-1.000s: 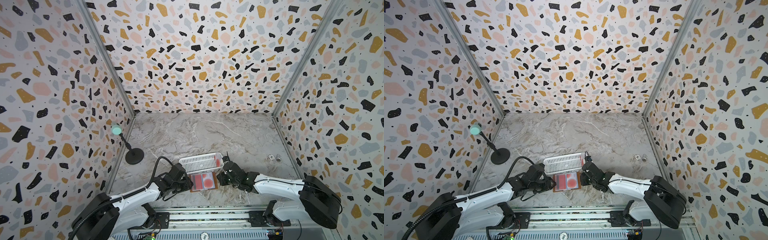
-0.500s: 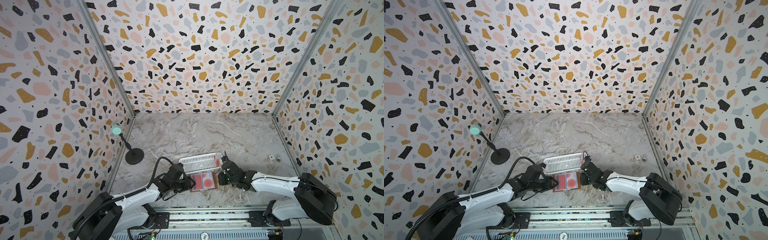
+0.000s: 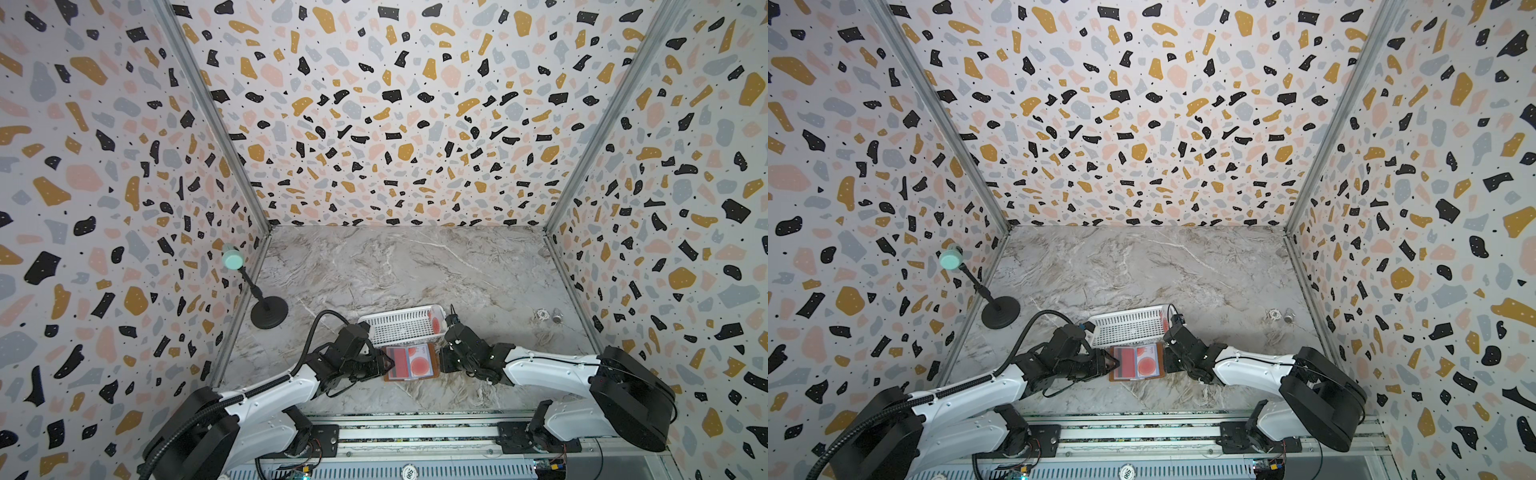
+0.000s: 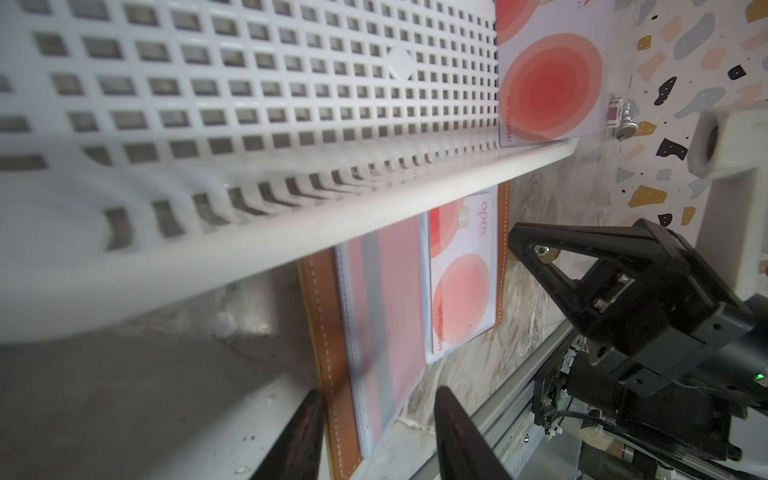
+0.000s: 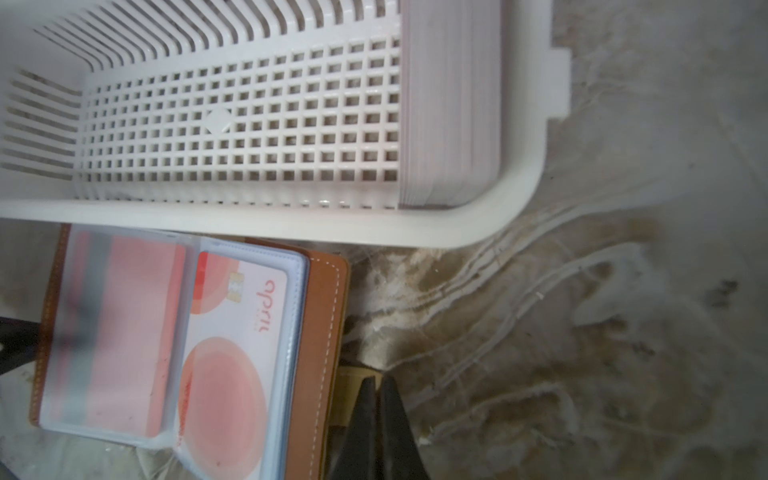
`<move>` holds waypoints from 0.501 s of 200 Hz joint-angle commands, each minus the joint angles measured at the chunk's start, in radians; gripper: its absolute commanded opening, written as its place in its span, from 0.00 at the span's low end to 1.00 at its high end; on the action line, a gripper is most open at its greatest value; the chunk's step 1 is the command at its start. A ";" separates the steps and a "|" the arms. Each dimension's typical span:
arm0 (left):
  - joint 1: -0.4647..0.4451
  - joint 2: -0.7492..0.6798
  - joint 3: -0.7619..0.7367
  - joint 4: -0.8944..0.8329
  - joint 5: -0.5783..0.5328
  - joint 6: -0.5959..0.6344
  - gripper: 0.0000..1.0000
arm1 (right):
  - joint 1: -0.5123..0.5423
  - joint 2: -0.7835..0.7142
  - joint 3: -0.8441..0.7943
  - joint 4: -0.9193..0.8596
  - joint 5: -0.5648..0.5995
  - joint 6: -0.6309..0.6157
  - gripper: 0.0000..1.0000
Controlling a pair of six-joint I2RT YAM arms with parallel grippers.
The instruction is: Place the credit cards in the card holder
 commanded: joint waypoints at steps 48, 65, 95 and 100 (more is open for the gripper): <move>-0.099 -0.006 0.092 0.012 0.009 -0.025 0.43 | 0.029 -0.082 -0.046 -0.025 0.009 0.026 0.03; -0.124 0.006 0.118 0.017 0.002 -0.034 0.43 | 0.029 -0.094 -0.054 -0.026 0.009 0.030 0.03; -0.171 0.053 0.143 0.074 -0.007 -0.063 0.43 | 0.034 -0.115 -0.061 -0.031 0.013 0.039 0.03; -0.178 0.063 0.151 0.081 -0.008 -0.064 0.43 | 0.034 -0.119 -0.063 -0.032 0.014 0.040 0.03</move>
